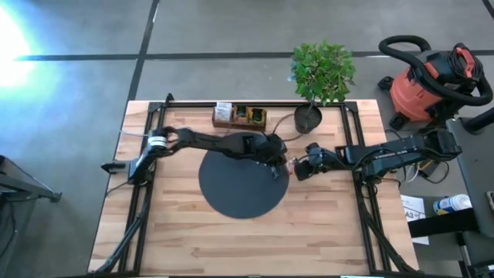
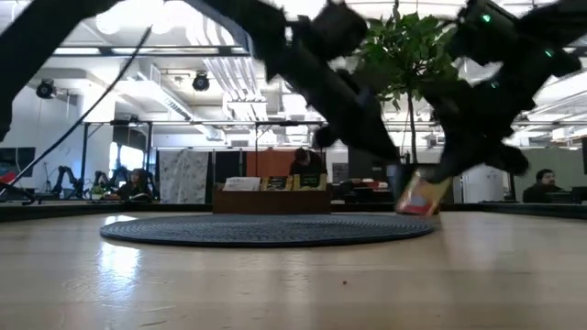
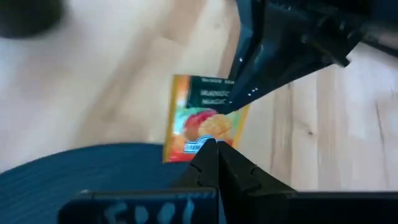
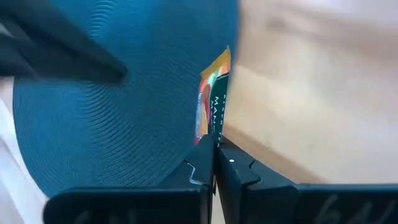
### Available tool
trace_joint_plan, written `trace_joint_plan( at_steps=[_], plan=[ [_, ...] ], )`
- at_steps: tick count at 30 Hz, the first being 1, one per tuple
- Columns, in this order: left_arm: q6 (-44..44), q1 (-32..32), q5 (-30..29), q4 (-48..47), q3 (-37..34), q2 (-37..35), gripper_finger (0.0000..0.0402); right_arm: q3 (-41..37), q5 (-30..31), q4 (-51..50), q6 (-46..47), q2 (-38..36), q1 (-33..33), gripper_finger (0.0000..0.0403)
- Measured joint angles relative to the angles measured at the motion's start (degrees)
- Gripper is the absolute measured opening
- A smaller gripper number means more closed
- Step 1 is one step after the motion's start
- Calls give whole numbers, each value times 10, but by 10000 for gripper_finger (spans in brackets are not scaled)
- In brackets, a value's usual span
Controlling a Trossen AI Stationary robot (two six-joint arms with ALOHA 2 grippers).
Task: Pick & Place Tea
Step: Put the orange tea bag into the middle section of the brown wooden organizer
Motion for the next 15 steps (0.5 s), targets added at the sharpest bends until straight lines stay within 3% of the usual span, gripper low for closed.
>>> trace_joint_plan(
  at_steps=[3, 8, 15],
  plan=[
    [-2, 0, -45, -79, 0, -52, 0, 49, 0, -41, -102, 1, -13, 8],
    [-16, -11, -172, -151, -34, -150, 0, 135, -7, -69, -304, 14, -51, 8],
    [-151, -14, -255, -146, -179, -315, 0, 262, -109, -76, -493, 107, -144, 8]
  ],
)
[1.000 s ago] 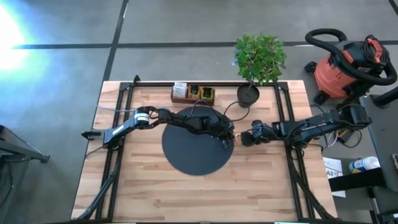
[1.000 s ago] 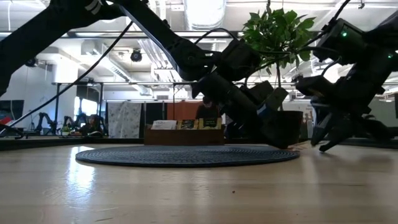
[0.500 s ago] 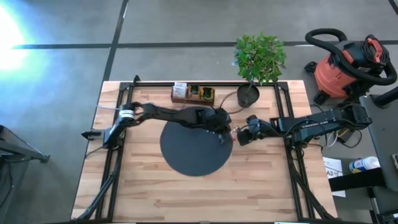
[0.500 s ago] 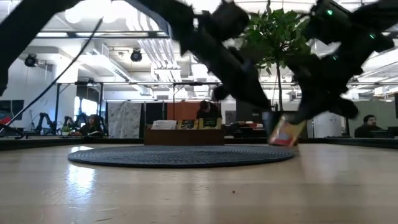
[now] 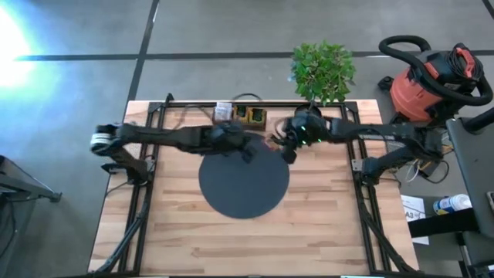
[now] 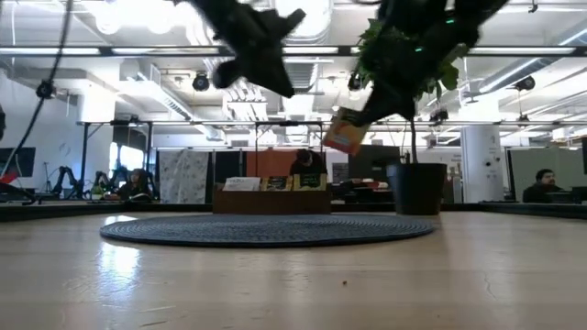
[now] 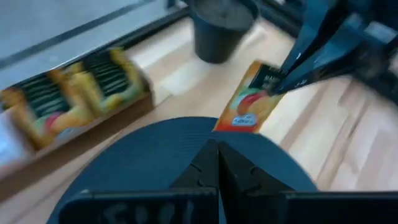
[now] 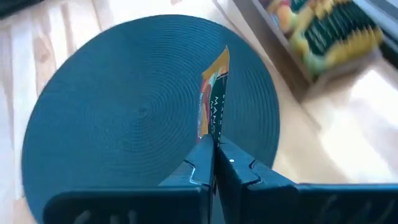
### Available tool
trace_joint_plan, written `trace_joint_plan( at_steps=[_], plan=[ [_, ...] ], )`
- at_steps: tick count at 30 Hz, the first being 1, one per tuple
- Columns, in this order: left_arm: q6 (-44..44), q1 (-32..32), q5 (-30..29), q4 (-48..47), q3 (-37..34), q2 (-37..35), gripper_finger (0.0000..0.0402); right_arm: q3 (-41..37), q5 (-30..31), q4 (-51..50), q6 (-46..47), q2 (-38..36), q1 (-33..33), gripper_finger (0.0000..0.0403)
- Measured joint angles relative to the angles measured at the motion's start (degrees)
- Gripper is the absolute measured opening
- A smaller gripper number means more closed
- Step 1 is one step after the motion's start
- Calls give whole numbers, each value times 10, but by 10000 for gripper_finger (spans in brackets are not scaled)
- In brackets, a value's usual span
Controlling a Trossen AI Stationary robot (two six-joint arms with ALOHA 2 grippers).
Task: Pick & Place Tea
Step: Put the orange tea bag into the middle section of the brown wooden organizer
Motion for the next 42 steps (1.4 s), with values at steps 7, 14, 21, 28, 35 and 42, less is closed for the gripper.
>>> trace_joint_plan(
  at_steps=[7, 14, 21, 28, 35, 42],
  plan=[
    [-123, -12, -60, 51, -166, -150, 0, 165, -44, -65, -156, 161, -46, 8],
    [-184, -17, -80, 87, -263, -246, 0, 345, -44, -132, -262, 302, -73, 8],
    [-183, -22, -98, 96, -310, -297, 0, 493, -24, -177, -346, 400, -92, 8],
    [-177, -22, -126, 97, -339, -326, 0, 613, -6, -236, -411, 492, -95, 8],
    [-160, -22, -130, 95, -344, -335, 0, 725, 45, -323, -434, 569, -104, 8],
    [-130, -21, -134, 96, -344, -335, 0, 759, 19, -376, -422, 595, -108, 8]
  ],
)
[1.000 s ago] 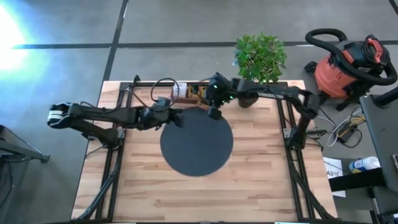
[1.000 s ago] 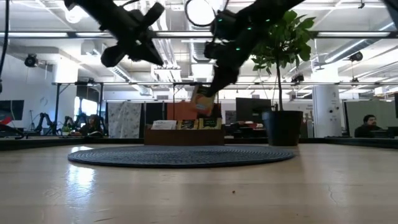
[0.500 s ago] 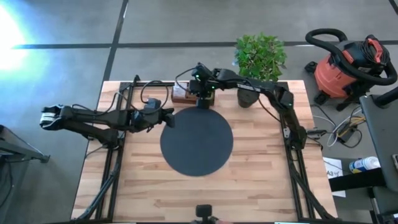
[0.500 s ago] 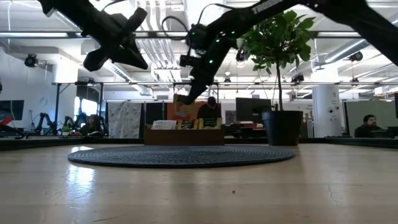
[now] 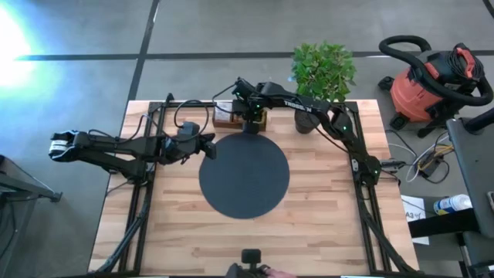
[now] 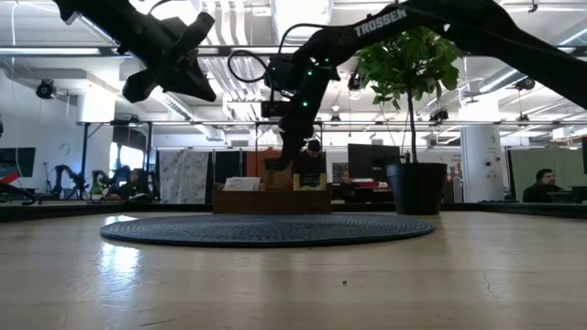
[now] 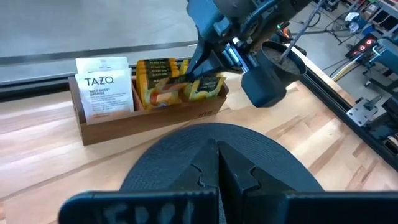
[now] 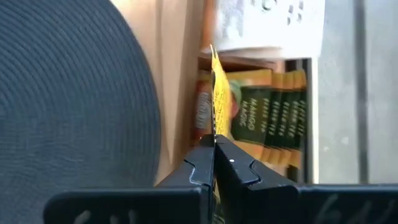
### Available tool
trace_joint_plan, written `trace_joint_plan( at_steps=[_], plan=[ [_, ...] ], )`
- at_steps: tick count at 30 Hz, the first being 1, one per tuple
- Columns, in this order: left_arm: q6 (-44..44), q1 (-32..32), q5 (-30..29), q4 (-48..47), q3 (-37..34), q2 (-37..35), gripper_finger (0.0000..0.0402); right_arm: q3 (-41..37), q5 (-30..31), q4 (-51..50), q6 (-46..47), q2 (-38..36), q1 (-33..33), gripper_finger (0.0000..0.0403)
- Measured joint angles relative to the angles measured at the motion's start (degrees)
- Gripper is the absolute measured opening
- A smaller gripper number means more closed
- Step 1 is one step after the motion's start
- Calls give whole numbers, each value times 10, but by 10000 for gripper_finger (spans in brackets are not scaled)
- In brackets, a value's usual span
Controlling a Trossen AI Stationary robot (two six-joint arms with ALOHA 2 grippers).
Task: Pick & Place Tea
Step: Put the orange tea bag into the middle section of the brown wooden organizer
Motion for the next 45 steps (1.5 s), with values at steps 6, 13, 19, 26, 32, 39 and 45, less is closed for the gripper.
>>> trace_joint_plan(
  at_steps=[6, 13, 19, 26, 32, 39, 45],
  plan=[
    [3, 1, -2, -1, 0, 0, 0, 0, -16, 18, 13, 0, 0, 8],
    [20, 1, -2, -1, 0, 0, 0, 0, -16, 24, 25, 0, 0, 8],
    [27, 1, -3, -1, 0, 0, 0, -3, -27, 24, 59, 1, -3, 8],
    [27, 1, -4, -1, 0, 0, 0, -32, -44, 44, 89, 2, -10, 8],
    [27, 1, -3, -1, 0, 0, 0, -49, -43, 58, 108, 3, -10, 8],
    [27, 1, -4, -1, 0, 0, 0, -50, -12, 97, 129, 3, -10, 22],
    [26, 0, -3, -1, 0, 0, 0, -52, 2, 93, 127, 3, -10, 71]
  ],
)
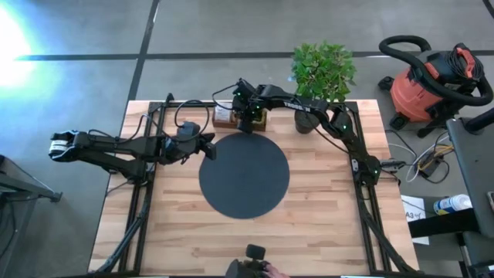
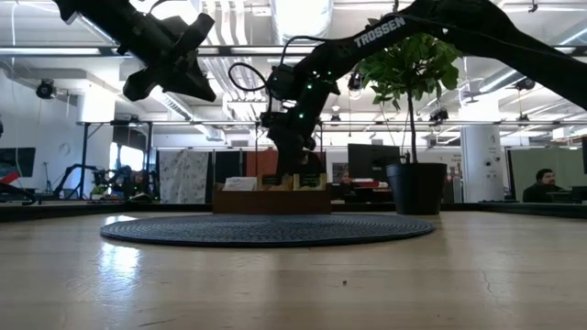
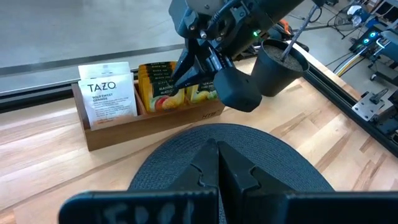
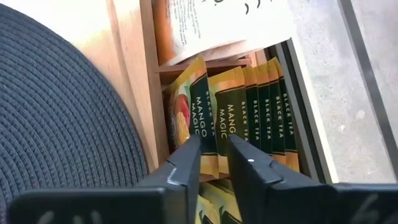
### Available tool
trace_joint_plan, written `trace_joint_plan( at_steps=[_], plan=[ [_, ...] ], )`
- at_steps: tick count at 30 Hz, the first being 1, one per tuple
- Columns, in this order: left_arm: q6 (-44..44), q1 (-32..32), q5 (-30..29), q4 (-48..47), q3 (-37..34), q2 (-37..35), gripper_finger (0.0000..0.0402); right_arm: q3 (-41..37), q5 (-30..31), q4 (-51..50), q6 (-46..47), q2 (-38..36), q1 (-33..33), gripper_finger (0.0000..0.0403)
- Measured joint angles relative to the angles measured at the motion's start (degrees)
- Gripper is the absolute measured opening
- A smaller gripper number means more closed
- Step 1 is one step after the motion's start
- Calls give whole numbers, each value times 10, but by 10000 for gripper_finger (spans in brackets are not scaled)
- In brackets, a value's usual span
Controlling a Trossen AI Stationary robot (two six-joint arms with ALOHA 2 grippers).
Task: Pick & Place Tea
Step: Put the orange tea bag into the middle section of the brown wooden organizer, then return to Home Position
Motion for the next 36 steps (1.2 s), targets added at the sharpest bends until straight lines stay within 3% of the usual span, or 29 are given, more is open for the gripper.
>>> trace_joint_plan(
  at_steps=[6, 9, 16, 18, 23, 25, 31, 36],
  plan=[
    [0, 0, 0, 0, 0, 0, 0, 0, 2, 3, 3, 0, 0, 124],
    [0, 0, 0, 0, 0, 0, 0, 3, 32, 2, 19, 0, 1, 144],
    [1, 0, 0, 0, 0, 0, 0, 13, 59, 2, 19, -31, 4, 164],
    [6, 0, 0, 0, 0, 0, 0, 13, 37, -4, 17, -45, 7, 163],
    [19, 0, -1, -2, 0, 0, 0, 8, -102, -68, 16, -84, 18, 152],
    [27, 1, -4, -2, 0, 0, 0, -2, -113, -101, 11, -95, 30, 146],
    [34, 1, -5, -6, 0, 0, 0, -95, -115, -120, 1, -150, 80, 129],
    [34, 2, -6, -6, 0, 0, 0, -269, -111, -21, 71, -280, 101, 108]
  ],
)
